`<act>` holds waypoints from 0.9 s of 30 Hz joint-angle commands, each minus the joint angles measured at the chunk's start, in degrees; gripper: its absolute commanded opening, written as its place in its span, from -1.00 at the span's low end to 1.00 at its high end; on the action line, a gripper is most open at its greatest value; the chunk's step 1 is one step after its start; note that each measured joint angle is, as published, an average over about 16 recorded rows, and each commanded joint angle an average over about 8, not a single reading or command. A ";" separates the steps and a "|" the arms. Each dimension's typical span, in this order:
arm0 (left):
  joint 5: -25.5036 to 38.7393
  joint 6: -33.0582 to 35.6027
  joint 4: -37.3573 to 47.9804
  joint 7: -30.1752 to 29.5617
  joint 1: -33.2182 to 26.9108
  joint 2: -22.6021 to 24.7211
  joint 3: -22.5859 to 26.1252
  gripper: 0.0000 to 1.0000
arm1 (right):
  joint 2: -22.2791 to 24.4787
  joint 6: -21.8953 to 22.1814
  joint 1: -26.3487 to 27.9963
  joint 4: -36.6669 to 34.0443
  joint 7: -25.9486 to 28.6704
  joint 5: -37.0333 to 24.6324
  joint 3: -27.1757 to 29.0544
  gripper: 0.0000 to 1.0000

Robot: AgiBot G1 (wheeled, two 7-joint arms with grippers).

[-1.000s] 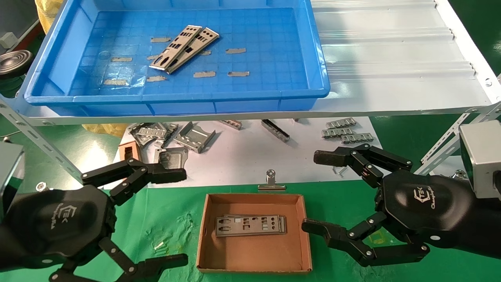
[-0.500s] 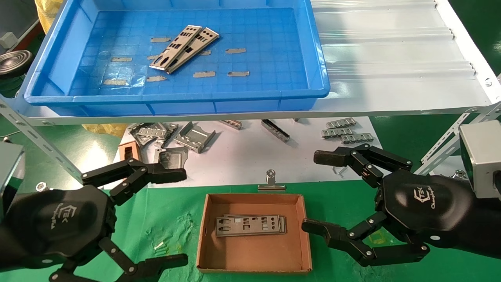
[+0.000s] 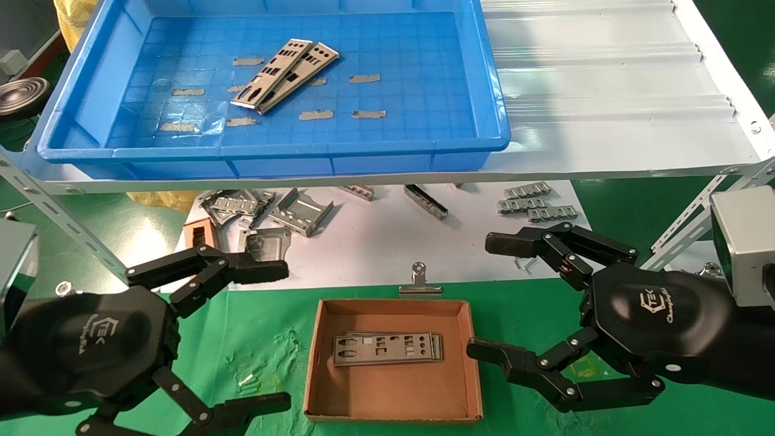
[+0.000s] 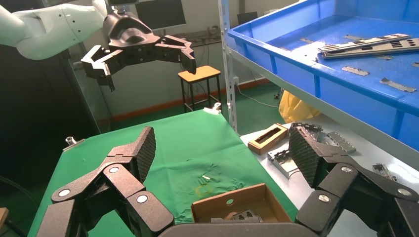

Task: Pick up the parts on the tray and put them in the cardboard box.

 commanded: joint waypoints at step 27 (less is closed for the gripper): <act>0.00 0.00 0.00 0.00 0.00 0.00 0.00 1.00 | 0.00 0.00 0.00 0.00 0.00 0.00 0.00 1.00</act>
